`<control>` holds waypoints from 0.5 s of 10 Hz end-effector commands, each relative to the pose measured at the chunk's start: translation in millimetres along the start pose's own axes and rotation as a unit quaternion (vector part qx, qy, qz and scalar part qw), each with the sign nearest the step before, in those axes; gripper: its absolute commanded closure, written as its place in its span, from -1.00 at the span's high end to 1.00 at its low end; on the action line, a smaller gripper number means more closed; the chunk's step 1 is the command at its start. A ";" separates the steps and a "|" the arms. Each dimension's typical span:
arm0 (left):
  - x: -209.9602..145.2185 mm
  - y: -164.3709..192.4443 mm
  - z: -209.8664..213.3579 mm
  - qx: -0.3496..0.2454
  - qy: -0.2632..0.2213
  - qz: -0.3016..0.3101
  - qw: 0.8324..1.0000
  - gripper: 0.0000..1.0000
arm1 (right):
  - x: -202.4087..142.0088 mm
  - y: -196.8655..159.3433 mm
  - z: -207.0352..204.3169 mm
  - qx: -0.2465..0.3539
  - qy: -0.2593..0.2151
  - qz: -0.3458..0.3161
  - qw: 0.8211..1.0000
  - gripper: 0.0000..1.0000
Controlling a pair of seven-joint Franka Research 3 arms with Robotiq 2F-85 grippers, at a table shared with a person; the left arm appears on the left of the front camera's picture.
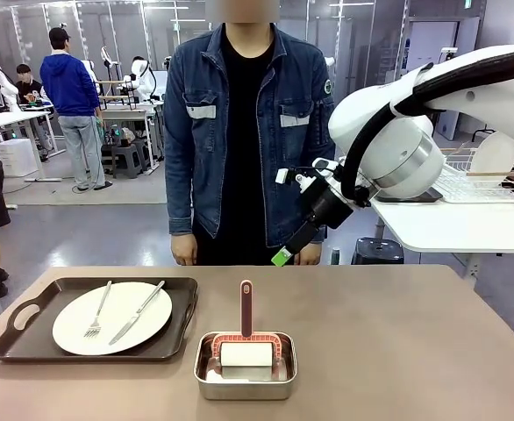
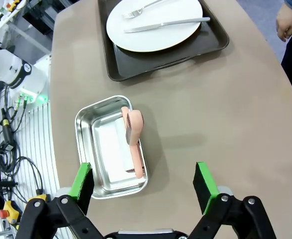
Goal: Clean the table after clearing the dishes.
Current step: When the right (or left) Handle tray is removed, use the right hand (or left hand) to clean the right (or left) side of the table with the Lint Roller.
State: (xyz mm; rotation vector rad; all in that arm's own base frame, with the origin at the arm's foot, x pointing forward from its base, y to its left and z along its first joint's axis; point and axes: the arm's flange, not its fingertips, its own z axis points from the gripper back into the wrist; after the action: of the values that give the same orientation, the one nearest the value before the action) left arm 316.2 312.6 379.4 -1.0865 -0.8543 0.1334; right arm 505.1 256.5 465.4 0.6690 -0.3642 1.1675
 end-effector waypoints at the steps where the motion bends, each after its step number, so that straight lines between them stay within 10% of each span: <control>1: -0.2 0.1 2.8 -0.006 -0.002 -0.008 1.000 1.00 | 0.4 0.4 0.5 0.000 0.000 0.000 1.000 1.00; 5: -0.2 0.1 2.8 -0.006 -0.002 -0.008 1.000 1.00 | -68.6 -31.2 49.2 0.113 -0.102 -0.201 0.968 1.00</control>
State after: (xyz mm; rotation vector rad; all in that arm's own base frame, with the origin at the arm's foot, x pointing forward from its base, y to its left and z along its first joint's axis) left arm 316.3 312.5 379.4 -1.0867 -0.8541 0.1330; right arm 517.7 186.0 454.4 0.9064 -0.2621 0.9084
